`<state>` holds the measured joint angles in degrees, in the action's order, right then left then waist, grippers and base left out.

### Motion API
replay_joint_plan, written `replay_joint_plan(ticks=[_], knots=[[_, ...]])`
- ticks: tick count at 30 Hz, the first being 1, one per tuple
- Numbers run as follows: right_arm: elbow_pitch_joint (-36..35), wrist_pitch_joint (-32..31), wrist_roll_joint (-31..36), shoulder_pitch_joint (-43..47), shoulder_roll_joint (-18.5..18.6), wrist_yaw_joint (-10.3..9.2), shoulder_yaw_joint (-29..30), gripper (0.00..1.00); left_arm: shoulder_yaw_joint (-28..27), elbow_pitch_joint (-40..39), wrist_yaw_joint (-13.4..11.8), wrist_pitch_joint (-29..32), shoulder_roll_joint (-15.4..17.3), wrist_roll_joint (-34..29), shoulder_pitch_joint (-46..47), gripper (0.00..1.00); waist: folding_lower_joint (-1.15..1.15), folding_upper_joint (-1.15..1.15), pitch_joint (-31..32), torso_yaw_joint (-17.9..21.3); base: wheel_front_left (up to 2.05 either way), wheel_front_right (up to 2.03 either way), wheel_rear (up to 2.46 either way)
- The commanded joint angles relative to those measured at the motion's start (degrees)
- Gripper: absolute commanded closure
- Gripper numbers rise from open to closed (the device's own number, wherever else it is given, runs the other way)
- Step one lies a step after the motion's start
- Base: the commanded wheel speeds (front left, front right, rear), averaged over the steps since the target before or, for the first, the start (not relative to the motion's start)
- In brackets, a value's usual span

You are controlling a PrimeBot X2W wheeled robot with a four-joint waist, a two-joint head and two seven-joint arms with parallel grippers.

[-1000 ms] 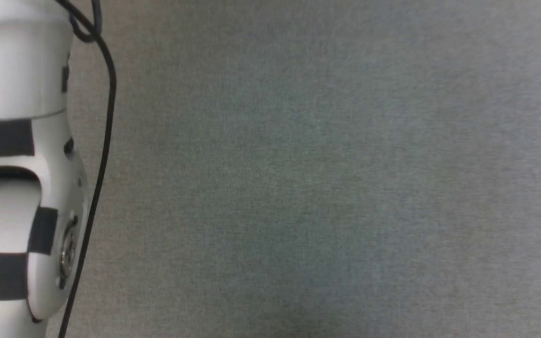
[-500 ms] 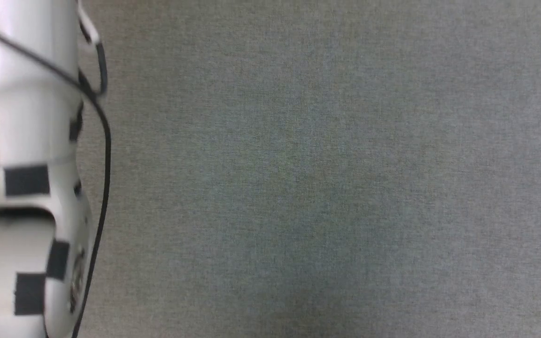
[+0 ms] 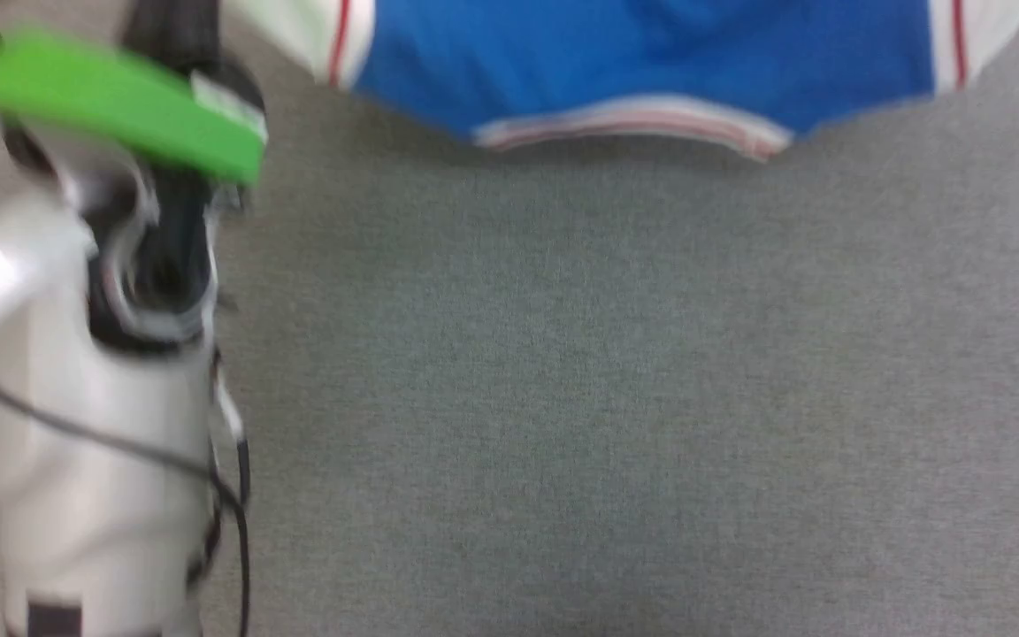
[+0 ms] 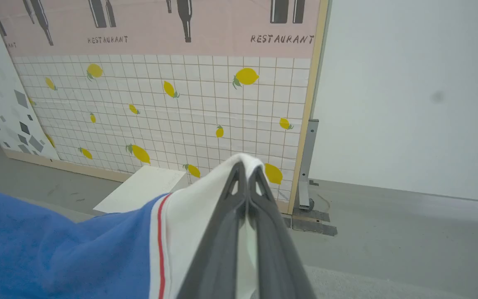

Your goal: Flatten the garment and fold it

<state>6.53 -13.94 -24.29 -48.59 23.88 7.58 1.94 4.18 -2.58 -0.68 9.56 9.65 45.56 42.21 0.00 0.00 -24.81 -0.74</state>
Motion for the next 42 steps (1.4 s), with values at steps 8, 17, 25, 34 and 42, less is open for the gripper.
replay_joint_plan(ticks=[8, 17, 25, 34, 42], knots=[[-13.6, -5.3, 0.1, 21.3, -7.6, -0.09, 8.9, 1.00, 1.8, -10.1, -2.2, 4.7, 1.1, 2.1, -20.9, 1.00, 0.00, 0.00, 11.7, -0.3, 0.00, 0.00, 0.00], [-25.0, -8.5, 0.9, 39.8, -16.9, -0.09, 15.2, 1.00, 1.7, -18.3, -4.4, 6.5, 1.6, 4.1, -36.8, 1.00, 0.00, 0.00, 18.3, 0.4, 0.00, 0.00, 0.00], [-31.8, -10.4, 0.6, 50.3, -20.5, -0.09, 18.8, 1.00, 1.5, -23.4, -6.2, 7.5, 1.7, 5.6, -48.9, 1.00, 0.00, 0.00, 22.6, 1.0, 0.00, 0.00, 0.00], [-33.0, -8.9, -5.9, 60.6, -21.0, -0.09, 22.6, 1.00, 1.9, -27.2, -6.9, 7.6, 2.2, 5.7, -58.6, 1.00, 0.00, 0.00, 23.2, 0.7, 0.00, 0.00, 0.00], [-25.0, -6.0, -5.0, 65.4, -21.0, -0.09, 20.3, 1.00, 4.5, -23.3, -7.2, 5.3, 1.3, 1.6, -59.4, 1.00, 0.00, 0.00, 20.4, 0.4, 0.00, 0.00, 0.00]])
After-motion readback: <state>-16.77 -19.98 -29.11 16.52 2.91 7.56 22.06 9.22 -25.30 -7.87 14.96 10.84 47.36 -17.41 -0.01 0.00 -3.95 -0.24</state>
